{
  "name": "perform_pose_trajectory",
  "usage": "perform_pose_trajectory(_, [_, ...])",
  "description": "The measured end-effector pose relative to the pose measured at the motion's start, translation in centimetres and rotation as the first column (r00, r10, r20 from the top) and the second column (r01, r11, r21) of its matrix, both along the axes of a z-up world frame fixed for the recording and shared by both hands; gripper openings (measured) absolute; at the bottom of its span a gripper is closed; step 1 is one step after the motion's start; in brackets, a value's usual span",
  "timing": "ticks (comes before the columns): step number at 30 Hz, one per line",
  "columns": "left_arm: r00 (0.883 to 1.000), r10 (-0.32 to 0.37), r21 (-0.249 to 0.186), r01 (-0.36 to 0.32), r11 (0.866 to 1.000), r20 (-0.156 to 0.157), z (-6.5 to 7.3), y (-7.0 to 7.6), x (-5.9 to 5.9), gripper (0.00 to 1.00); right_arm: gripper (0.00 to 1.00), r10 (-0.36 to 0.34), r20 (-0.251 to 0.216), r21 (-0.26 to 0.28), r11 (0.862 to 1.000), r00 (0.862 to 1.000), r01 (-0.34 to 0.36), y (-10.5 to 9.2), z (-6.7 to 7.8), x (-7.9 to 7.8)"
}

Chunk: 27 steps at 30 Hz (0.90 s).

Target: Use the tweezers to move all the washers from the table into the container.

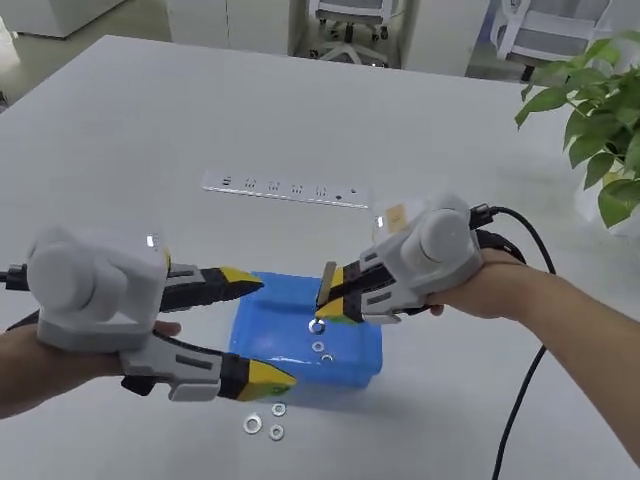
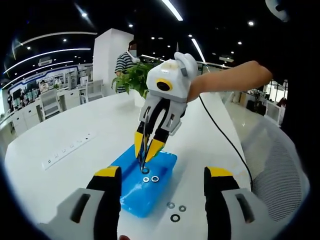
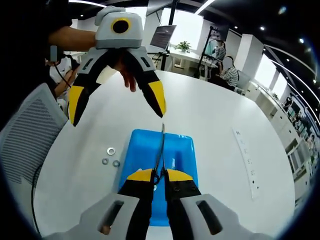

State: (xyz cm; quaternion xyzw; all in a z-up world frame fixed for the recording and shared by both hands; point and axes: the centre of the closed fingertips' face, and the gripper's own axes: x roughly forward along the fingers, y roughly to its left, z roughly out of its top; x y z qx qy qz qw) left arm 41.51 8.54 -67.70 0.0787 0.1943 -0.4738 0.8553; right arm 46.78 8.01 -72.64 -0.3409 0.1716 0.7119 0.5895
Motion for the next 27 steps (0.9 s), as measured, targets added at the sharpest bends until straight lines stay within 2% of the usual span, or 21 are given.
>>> perform_pose_trajectory(3, [1.0, -0.004, 0.009, 0.004, 1.0, 0.007, -0.1, -0.1, 0.5, 0.65, 0.09, 0.002, -0.004, 0.0, 1.0, 1.0, -0.002, 0.0, -0.4, 0.1])
perform_pose_trajectory(7, [1.0, -0.006, 0.011, 0.006, 1.0, 0.001, -0.3, -0.1, 1.1, 0.55, 0.09, 0.002, -0.01, 0.002, 1.0, 1.0, -0.002, 0.1, -0.8, 0.1])
perform_pose_trajectory(15, [1.0, -0.014, 0.036, 0.013, 0.999, 0.022, -0.7, -0.1, 2.2, 0.42, 0.09, 0.017, -0.015, -0.01, 1.0, 1.0, -0.017, 0.4, -1.9, -0.3])
perform_pose_trajectory(20, [1.0, -0.019, 0.047, 0.018, 0.999, 0.023, -1.1, -0.2, 2.5, 0.33, 0.09, 0.031, -0.021, -0.025, 0.999, 0.999, -0.032, 0.5, -2.7, -0.7])
perform_pose_trajectory(27, [0.999, -0.022, 0.059, 0.02, 0.998, 0.029, -1.5, -0.3, 3.3, 0.28, 0.09, 0.044, -0.031, -0.028, 0.999, 0.999, -0.044, 0.6, -3.2, -1.1])
